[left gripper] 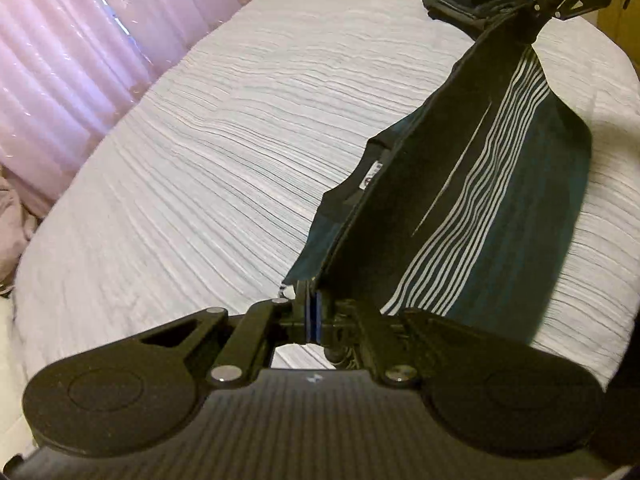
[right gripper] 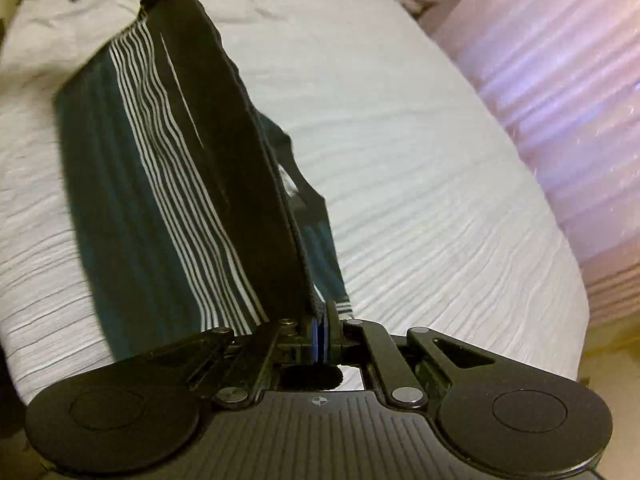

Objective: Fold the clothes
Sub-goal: 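Lift the hem with both tools and fold it over toward the collar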

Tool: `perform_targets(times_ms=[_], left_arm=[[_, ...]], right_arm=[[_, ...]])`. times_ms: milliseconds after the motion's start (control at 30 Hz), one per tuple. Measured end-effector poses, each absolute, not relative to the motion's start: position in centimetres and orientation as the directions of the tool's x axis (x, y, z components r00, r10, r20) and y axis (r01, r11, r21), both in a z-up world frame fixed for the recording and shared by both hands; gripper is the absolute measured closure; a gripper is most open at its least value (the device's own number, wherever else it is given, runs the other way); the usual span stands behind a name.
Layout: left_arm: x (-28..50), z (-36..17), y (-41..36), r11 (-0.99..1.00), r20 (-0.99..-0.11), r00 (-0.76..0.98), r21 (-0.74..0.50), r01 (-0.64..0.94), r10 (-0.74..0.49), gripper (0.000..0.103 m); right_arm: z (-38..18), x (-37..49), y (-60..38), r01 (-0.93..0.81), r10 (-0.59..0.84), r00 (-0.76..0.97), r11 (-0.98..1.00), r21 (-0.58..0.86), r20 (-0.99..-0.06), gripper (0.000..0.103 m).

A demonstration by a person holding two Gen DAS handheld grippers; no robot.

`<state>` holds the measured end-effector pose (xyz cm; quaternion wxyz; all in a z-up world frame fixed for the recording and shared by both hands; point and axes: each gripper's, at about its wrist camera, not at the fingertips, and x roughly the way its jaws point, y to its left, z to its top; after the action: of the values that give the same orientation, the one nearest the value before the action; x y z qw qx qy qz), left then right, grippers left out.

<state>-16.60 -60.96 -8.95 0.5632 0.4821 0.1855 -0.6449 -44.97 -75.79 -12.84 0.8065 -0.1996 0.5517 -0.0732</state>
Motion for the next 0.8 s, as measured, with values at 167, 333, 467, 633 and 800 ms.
perform_targets(times_ms=[167,333,467,633,800], left_arm=[[-14.1,-12.1,-64.3,-0.296,-0.861,0.075,0.254,0.921,-0.503,0.102],[-11.8,-15.3,-67.5,-0.282,-0.891,0.064,0.210,0.936,-0.450,0.102],[-10.4,-18.3,-69.7,-0.243,-0.909,0.080,0.194,0.951,-0.409,0.102],[-9.7,-21.2,-72.8,-0.226,-0.921,0.095,0.192,0.955,-0.378,0.102],[-9.1,-25.3,-75.4,-0.203,-0.937,0.100,0.175,0.963,-0.334,0.100]], right_arm=[[-14.3,-42.8,-77.9,-0.055,-0.347,0.319,0.922,-0.382,-0.882,0.102],[-16.4,-40.3,-80.4,-0.038,-0.317,0.287,0.939,-0.341,-0.904,0.102],[-18.8,-38.1,-83.7,-0.017,-0.265,0.274,0.960,-0.280,-0.924,0.102],[-22.4,-37.0,-87.0,-0.009,-0.206,0.252,0.977,-0.215,-0.946,0.102],[-25.5,-35.8,-90.0,0.015,-0.166,0.250,0.986,-0.167,-0.954,0.102]])
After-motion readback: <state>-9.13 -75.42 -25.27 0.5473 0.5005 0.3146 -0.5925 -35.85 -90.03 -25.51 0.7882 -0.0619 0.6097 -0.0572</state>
